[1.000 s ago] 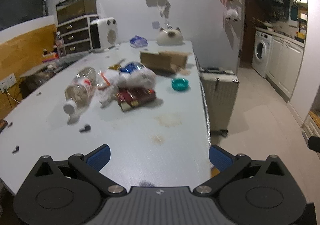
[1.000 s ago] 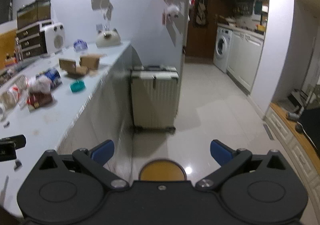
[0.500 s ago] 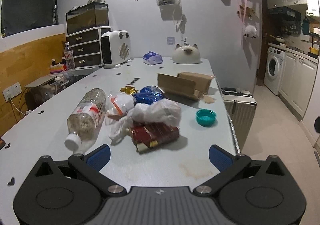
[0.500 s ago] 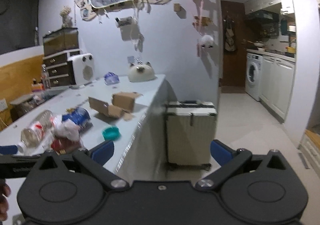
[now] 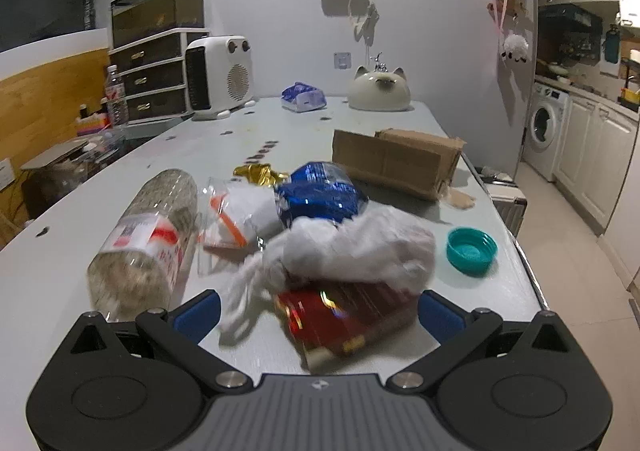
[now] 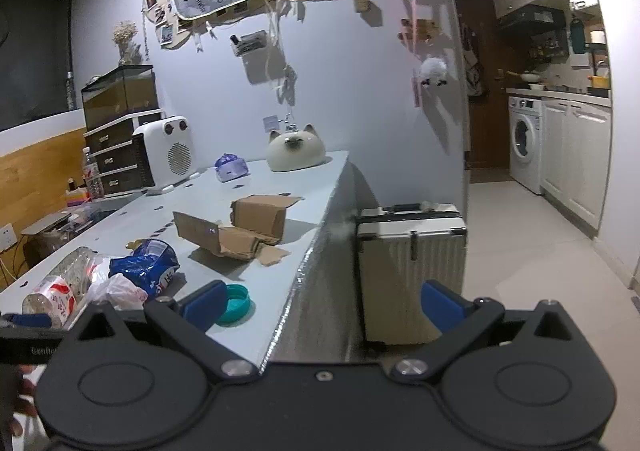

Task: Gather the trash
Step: 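Move both tools toward the trash pile on the table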

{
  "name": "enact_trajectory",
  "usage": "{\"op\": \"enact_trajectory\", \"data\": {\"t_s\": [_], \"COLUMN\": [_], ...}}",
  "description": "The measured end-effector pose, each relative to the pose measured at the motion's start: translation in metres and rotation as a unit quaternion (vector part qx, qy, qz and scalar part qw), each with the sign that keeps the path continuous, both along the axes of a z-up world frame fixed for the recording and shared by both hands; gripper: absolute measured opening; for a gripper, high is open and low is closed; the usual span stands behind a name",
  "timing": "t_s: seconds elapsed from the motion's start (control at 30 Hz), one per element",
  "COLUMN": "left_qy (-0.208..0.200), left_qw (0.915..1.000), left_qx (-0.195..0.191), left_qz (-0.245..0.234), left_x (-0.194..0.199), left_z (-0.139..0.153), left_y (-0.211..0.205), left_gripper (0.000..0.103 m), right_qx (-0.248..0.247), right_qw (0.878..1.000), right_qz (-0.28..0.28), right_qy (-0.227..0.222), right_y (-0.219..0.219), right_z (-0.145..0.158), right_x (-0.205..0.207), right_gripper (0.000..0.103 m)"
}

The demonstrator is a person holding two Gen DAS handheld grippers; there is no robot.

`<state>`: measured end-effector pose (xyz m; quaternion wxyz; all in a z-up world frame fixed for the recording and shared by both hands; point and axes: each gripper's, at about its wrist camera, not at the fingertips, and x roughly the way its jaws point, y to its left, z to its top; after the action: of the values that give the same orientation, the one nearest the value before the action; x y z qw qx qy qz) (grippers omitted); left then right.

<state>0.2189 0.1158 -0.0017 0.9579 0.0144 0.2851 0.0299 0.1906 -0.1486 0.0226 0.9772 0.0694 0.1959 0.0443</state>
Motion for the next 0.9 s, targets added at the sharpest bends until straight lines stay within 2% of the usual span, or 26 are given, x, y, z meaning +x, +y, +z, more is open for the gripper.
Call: {"op": "enact_trajectory", "data": {"t_s": [0.1, 0.27, 0.4, 0.5, 0.7, 0.9], "left_qy": [-0.004, 0.013, 0.012, 0.007, 0.025, 0.015], "left_qw": [0.9993, 0.9962, 0.9938, 0.9916, 0.9862, 0.9846], "left_qx": [-0.017, -0.052, -0.064, -0.055, -0.036, -0.014], "left_qz": [-0.031, -0.068, -0.091, -0.116, -0.16, -0.174], "left_x": [0.015, 0.036, 0.034, 0.021, -0.005, -0.034], "left_z": [-0.004, -0.016, -0.019, -0.018, -0.026, -0.019], "left_y": [0.011, 0.026, 0.027, 0.019, 0.001, -0.013], "left_gripper": [0.103, 0.103, 0.103, 0.103, 0.103, 0.103], "right_qx": [-0.002, 0.016, 0.021, 0.02, 0.031, 0.044], "right_qw": [1.0, 0.998, 0.997, 0.996, 0.996, 0.995], "right_qz": [0.017, 0.051, 0.072, 0.081, 0.077, 0.078], "right_qy": [0.002, 0.017, 0.02, 0.022, 0.033, 0.042], "right_y": [0.007, 0.017, 0.026, 0.029, 0.026, 0.021], "right_z": [-0.006, -0.015, -0.019, -0.022, -0.028, -0.034], "right_x": [0.012, 0.03, 0.041, 0.049, 0.061, 0.067], "right_gripper": [0.103, 0.103, 0.103, 0.103, 0.103, 0.103]}}
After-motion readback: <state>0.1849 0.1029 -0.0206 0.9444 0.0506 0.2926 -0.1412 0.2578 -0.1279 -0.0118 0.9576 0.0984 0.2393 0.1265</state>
